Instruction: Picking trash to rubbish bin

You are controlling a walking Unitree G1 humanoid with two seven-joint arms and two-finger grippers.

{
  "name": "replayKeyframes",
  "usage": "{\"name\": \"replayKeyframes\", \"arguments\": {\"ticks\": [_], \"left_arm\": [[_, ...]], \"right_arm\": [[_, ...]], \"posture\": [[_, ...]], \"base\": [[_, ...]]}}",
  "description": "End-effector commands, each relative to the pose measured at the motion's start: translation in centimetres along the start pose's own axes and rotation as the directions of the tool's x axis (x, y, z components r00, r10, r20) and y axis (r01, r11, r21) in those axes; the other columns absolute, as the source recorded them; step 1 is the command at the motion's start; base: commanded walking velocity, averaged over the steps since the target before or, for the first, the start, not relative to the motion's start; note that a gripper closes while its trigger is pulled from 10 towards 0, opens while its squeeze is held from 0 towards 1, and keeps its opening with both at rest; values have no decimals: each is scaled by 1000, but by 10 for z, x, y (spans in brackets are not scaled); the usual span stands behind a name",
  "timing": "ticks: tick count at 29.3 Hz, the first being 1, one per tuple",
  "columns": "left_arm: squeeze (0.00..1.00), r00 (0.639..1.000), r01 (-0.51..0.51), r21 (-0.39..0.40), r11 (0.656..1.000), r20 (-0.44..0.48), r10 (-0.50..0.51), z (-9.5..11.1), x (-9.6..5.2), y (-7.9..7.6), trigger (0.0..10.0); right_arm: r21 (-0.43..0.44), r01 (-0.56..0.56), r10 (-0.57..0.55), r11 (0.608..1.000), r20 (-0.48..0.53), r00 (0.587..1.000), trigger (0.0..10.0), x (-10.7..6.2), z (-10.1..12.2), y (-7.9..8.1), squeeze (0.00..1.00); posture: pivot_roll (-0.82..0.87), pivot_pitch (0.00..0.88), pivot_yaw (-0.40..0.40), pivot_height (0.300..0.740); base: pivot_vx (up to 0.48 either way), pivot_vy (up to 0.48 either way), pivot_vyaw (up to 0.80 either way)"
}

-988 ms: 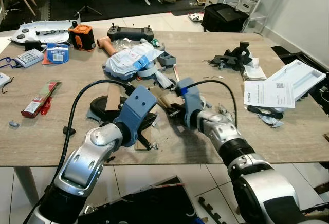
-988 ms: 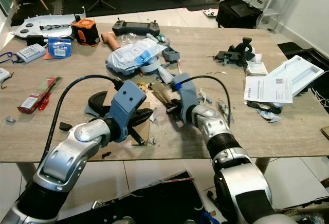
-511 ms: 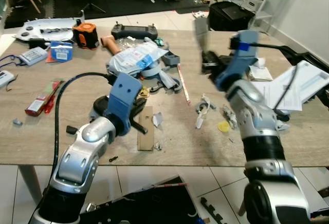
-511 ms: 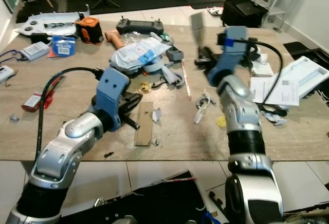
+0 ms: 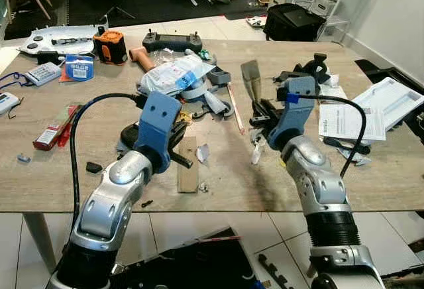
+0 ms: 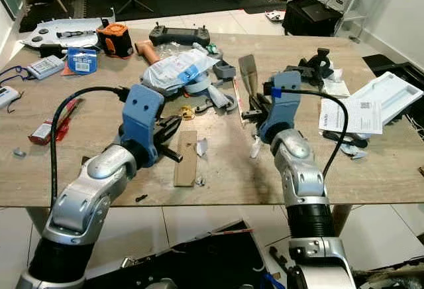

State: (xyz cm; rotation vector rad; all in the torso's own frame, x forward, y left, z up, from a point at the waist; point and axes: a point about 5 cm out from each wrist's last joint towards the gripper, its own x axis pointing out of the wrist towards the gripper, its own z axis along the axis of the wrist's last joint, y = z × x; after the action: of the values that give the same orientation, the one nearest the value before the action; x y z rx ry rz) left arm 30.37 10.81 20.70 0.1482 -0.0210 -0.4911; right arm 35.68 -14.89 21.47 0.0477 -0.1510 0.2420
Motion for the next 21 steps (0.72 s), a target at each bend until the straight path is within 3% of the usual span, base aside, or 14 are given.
{"name": "replayKeyframes", "arguments": {"ticks": [1, 6, 8, 14, 21], "left_arm": [[0, 1000, -11, 0, 1000, 0, 11, -2, -2, -1, 10000], [0, 998, -58, -7, 998, 9, 58, 0, 0, 3, 10000], [0, 993, -111, -41, 993, 29, 112, 4, 3, 7, 10000], [0, 995, -97, -31, 995, 23, 98, 4, 4, 4, 10000], [0, 996, -88, -30, 996, 13, 89, 1, 4, 1, 10000]], "right_arm": [[-21, 47, -46, 999, 30, 998, 10000, -4, 4, -8, 0], [-13, 110, -109, 994, 42, 993, 10000, -10, 3, -13, 0], [-20, 133, -133, 991, 28, 991, 10000, -18, -8, -10, 0], [22, 203, -203, 979, -7, 979, 10000, -30, -24, -12, 0], [24, 219, -219, 975, -20, 976, 10000, -34, -27, -13, 0]], "posture": [[194, 106, -17, 740], [190, 100, -15, 740], [190, 100, -15, 740], [190, 99, -9, 740], [190, 99, -9, 740]], "base": [[0, 0, -531], [0, 0, -746], [0, 0, -800], [0, 0, -800], [0, 0, -800]]}}
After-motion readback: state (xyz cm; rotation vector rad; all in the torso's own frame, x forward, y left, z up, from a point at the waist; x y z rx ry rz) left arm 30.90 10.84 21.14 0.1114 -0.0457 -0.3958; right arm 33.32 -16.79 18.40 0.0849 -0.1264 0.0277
